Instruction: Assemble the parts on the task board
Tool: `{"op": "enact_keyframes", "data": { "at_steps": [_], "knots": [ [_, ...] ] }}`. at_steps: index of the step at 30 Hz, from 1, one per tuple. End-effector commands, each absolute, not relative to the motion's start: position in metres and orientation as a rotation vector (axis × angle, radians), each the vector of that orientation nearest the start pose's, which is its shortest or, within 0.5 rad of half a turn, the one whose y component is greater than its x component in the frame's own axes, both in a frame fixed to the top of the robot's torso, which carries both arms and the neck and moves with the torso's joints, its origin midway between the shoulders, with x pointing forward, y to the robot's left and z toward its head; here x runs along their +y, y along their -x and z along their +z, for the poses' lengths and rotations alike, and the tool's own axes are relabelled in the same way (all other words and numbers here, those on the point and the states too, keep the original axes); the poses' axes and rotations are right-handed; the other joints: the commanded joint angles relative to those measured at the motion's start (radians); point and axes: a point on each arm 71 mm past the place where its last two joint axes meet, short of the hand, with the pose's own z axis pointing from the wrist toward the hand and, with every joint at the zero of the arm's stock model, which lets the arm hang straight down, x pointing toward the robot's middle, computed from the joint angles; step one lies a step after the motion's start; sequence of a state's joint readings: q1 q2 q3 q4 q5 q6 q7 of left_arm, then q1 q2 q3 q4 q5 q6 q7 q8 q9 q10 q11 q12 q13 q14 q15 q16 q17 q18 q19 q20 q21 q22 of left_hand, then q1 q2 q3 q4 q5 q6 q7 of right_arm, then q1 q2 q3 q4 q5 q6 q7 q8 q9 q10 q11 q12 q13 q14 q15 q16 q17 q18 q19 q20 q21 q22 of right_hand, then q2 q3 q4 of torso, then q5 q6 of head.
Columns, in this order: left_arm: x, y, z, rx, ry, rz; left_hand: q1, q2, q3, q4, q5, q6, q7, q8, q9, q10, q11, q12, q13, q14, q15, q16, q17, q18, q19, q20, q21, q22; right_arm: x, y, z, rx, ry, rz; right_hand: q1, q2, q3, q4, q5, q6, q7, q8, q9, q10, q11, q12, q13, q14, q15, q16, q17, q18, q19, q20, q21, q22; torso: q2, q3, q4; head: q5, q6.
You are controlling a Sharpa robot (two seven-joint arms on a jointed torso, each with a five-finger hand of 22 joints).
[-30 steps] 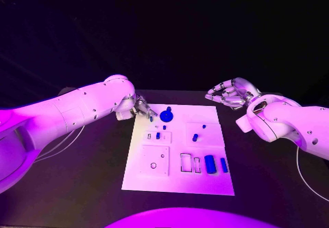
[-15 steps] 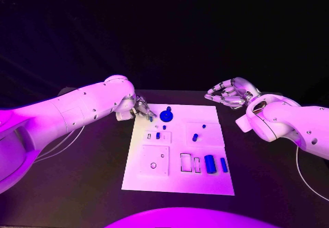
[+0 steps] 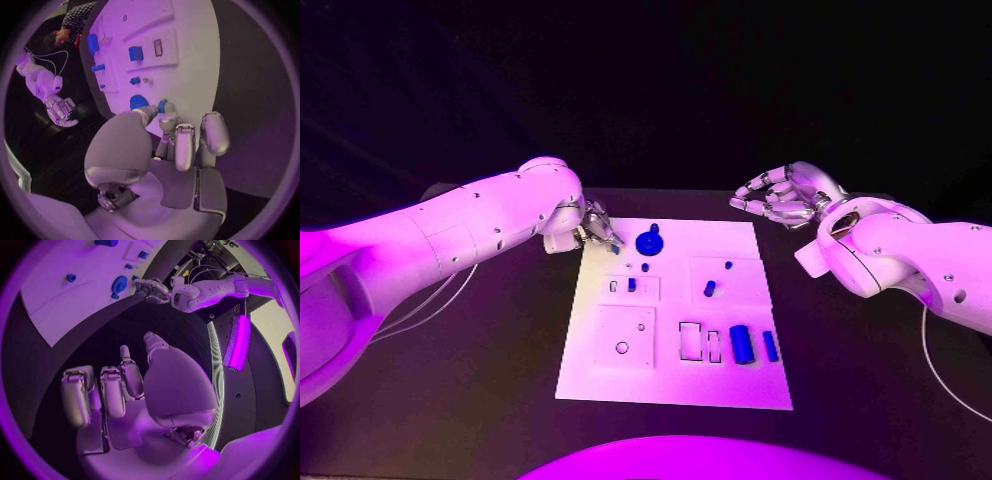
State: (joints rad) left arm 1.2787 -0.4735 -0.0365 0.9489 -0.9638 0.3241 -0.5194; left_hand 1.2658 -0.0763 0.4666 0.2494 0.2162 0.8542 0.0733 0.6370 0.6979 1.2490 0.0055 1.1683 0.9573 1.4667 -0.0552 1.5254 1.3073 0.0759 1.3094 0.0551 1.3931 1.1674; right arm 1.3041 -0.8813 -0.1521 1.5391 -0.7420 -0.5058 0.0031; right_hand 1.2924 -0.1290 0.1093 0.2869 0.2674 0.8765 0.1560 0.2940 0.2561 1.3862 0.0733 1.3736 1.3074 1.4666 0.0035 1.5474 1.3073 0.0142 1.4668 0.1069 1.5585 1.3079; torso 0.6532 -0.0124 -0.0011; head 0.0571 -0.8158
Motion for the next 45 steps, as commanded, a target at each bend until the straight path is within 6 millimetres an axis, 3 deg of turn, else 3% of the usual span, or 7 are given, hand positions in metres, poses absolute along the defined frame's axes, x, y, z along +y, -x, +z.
{"op": "enact_keyframes", "data": {
  "at_steps": [1,10,15,21,29,35,45],
  "knots": [
    [0.19,-0.57,-0.222,2.42,0.337,-0.342,0.035,0.006,0.056,-0.026,0.002,-0.005,-0.004,0.014,0.011,0.0,-0.008,0.0,-0.004,0.074,-0.005,0.004,0.161,0.012,-0.004,-0.002,-0.003,0.002,-0.228,-0.491,-0.171,1.626,-0.502,0.913,-0.001,0.006,-0.003,0.0,0.004,-0.005,-0.001,0.006,0.0,-0.004,-0.002,-0.004,0.048,0.085,-0.006,-0.006,0.183,-0.01,0.097,-0.006,-0.004,0.253,0.0,-0.0003,0.0001,0.0,0.0],
    [0.195,-0.568,-0.222,2.409,0.382,-0.378,-0.004,-0.029,0.257,-0.11,0.003,-0.013,-0.001,0.054,0.043,0.012,-0.006,0.001,-0.008,0.075,-0.003,0.004,0.162,0.012,-0.004,0.0,-0.002,0.005,-0.228,-0.492,-0.172,1.629,-0.502,0.912,0.005,0.008,-0.002,0.0,0.023,-0.005,-0.002,0.008,0.0,-0.003,-0.002,-0.003,0.049,0.085,-0.006,-0.007,0.183,-0.01,0.097,-0.007,-0.004,0.253,-0.002,0.0008,0.0001,0.001,0.0],
    [0.2,-0.563,-0.22,2.392,0.407,-0.411,-0.035,-0.039,0.315,-0.145,0.005,-0.011,-0.001,0.068,0.052,0.02,-0.008,0.005,-0.004,0.076,-0.004,0.004,0.163,0.011,-0.001,-0.001,0.0,0.01,-0.229,-0.492,-0.172,1.63,-0.503,0.91,0.006,0.008,-0.002,0.0,0.033,-0.005,-0.002,0.008,-0.001,-0.003,-0.002,-0.003,0.049,0.085,-0.006,-0.007,0.183,-0.01,0.097,-0.007,-0.004,0.253,-0.003,0.0003,0.0022,0.0,0.001],
    [0.202,-0.549,-0.214,2.377,0.408,-0.478,-0.052,-0.044,0.34,-0.161,0.007,-0.009,-0.003,0.076,0.056,0.026,-0.009,0.01,-0.001,0.077,-0.005,0.004,0.164,0.011,0.001,-0.002,0.002,0.013,-0.231,-0.491,-0.172,1.63,-0.505,0.908,0.006,0.008,-0.002,0.001,0.035,-0.005,-0.002,0.008,-0.001,-0.002,-0.002,-0.003,0.049,0.085,-0.006,-0.007,0.183,-0.01,0.097,-0.007,-0.004,0.253,-0.003,0.0015,0.0038,0.002,0.0],
    [0.199,-0.525,-0.206,2.341,0.351,-0.554,-0.071,-0.056,0.373,-0.184,0.009,-0.002,-0.006,0.083,0.058,0.038,-0.013,0.019,0.011,0.078,-0.008,0.005,0.167,0.008,0.011,-0.004,0.008,0.026,-0.234,-0.491,-0.172,1.63,-0.509,0.903,0.007,0.008,-0.002,0.001,0.038,-0.005,-0.002,0.008,-0.001,-0.002,-0.002,-0.003,0.049,0.085,-0.006,-0.007,0.183,-0.01,0.097,-0.007,-0.003,0.253,-0.003,0.0003,0.0044,0.008,0.0],
    [0.2,-0.51,-0.21,2.324,0.28,-0.546,-0.079,-0.061,0.386,-0.191,0.011,0.002,-0.007,0.086,0.059,0.044,-0.014,0.023,0.016,0.079,-0.009,0.006,0.169,0.007,0.017,-0.005,0.012,0.034,-0.235,-0.491,-0.174,1.632,-0.512,0.9,0.007,0.008,-0.002,0.001,0.04,-0.005,-0.002,0.009,-0.001,-0.003,-0.002,-0.003,0.048,0.085,-0.006,-0.007,0.183,-0.01,0.097,-0.007,-0.004,0.253,-0.003,0.0015,0.0035,0.013,-0.002],
    [0.198,-0.494,-0.224,2.32,0.196,-0.487,-0.089,-0.068,0.404,-0.202,0.013,0.008,-0.01,0.089,0.059,0.054,-0.017,0.03,0.026,0.08,-0.011,0.008,0.173,0.004,0.025,-0.007,0.018,0.046,-0.236,-0.49,-0.175,1.636,-0.515,0.899,0.007,0.008,-0.002,0.001,0.04,-0.005,-0.002,0.009,-0.001,-0.003,-0.002,-0.003,0.048,0.085,-0.006,-0.007,0.183,-0.01,0.097,-0.007,-0.004,0.253,-0.001,-0.0009,0.002,0.02,-0.006]
  ]
}}
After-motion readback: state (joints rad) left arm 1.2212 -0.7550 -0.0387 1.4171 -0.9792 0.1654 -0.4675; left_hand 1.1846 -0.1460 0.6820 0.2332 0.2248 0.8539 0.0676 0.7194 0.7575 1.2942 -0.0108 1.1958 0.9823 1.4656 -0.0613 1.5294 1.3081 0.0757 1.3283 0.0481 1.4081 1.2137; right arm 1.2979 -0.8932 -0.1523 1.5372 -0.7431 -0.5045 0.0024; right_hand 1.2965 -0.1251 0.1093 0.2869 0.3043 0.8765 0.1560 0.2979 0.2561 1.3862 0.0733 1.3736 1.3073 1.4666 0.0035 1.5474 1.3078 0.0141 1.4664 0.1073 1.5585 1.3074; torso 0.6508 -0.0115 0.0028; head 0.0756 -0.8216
